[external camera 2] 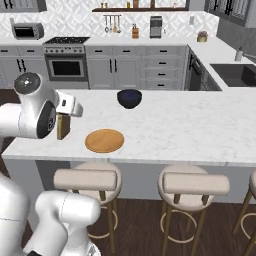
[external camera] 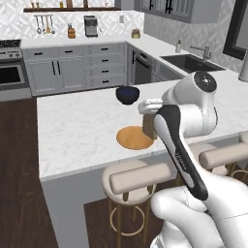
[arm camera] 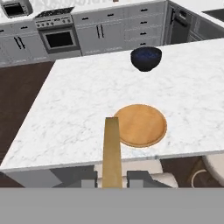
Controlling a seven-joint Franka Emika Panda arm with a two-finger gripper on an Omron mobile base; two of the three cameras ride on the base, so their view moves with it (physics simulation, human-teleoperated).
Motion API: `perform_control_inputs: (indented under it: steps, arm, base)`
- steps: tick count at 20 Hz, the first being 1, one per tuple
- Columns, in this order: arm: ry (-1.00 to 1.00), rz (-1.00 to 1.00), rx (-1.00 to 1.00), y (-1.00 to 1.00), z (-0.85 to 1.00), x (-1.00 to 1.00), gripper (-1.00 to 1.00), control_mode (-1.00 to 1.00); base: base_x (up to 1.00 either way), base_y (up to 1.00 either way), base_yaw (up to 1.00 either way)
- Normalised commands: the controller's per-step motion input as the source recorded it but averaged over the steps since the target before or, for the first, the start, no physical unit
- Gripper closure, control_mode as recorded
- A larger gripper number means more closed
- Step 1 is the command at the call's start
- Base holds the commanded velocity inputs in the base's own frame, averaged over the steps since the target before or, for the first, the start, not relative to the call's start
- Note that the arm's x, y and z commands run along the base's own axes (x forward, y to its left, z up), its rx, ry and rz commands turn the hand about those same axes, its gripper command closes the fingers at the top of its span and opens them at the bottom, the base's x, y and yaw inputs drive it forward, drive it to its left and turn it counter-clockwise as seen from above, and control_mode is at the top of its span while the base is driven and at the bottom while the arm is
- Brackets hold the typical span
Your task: Start the toaster. Once the lever pops up, take the bread to the plate on the dining counter.
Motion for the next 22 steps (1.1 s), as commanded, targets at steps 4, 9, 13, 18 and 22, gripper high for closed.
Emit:
perform_control_inputs:
  steps: [4, 9, 13, 18, 22]
  arm:
    - [0.11, 0.22, 0.19, -0.40, -0.18, 1.00, 1.00, -1.00]
    - [0.07, 0.25, 0.36, -0.63, -0.25, 1.00, 1.00, -1.00]
    - [0.00, 0.19, 0.17, -0.15, -0.48, 0.64, 1.00, -1.00]
    - [0.05, 0.07, 0.03, 0.14, -0.53, 0.44, 1.00, -1.00]
    - [0.09, 0.06, 0.00, 0.00, -0.55, 0.51, 1.00, -1.00]
  base:
    - [0.00, 0.00, 0.00]
    - [0.00, 0.00, 0.00]
    - [0.00, 0.00, 0.00]
    - [0.00, 0.00, 0.00]
    - [0.00, 0.00, 0.00]
